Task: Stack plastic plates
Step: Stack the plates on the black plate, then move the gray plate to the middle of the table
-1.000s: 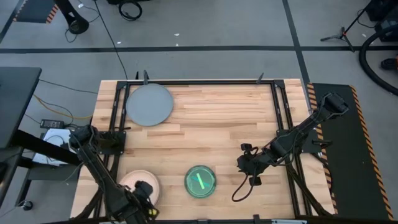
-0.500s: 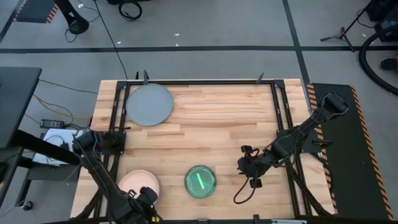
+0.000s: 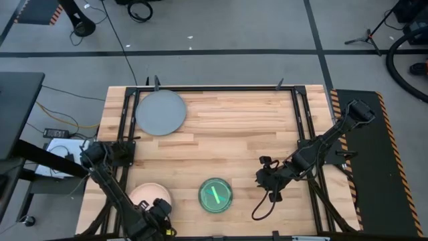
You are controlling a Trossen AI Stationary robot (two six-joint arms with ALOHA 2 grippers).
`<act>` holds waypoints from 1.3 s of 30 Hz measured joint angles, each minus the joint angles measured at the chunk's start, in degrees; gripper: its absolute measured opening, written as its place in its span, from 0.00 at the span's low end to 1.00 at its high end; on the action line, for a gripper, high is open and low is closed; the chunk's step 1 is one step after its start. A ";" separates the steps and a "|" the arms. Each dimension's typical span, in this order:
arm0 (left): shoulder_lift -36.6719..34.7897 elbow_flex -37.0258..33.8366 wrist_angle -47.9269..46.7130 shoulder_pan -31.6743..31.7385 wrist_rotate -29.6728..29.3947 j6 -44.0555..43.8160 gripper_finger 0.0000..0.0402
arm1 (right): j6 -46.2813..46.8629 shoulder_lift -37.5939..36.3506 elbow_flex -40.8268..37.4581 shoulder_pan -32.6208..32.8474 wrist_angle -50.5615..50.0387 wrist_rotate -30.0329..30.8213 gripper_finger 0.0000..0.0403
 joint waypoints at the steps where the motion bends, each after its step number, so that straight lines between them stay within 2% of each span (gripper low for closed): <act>1: 0.39 0.00 0.30 0.27 0.14 1.13 0.46 | 0.00 0.00 0.00 0.01 -0.36 0.00 0.26; 5: 2.47 0.00 4.43 2.35 2.04 9.61 0.45 | -1.49 0.00 0.00 -0.01 -2.81 0.44 0.26; 10: 3.68 -0.01 0.51 5.12 4.39 14.15 0.42 | -4.45 0.01 0.00 -0.55 -4.26 3.11 0.26; 17: 3.87 0.00 -8.14 6.11 6.20 14.89 0.40 | -4.50 0.02 0.00 -0.99 -5.55 3.04 0.26; 26: 3.89 0.06 -12.12 6.47 5.53 13.59 0.40 | -4.52 0.02 0.00 -0.99 -5.76 3.46 0.26; 28: 3.95 1.28 -13.50 6.84 3.76 13.54 0.40 | -4.56 0.02 0.00 -1.05 -5.73 3.72 0.26; 30: 3.95 3.98 -16.42 7.31 -0.73 15.35 0.40 | -5.49 0.02 0.00 -1.59 -5.51 3.50 0.26; 34: 3.81 8.89 -25.99 9.51 -15.92 17.00 0.40 | -7.73 0.02 0.00 -3.76 -3.50 1.85 0.26; 39: 2.40 6.00 -26.87 16.28 -22.35 23.94 0.40 | -8.75 0.02 0.00 -6.66 -2.27 1.26 0.26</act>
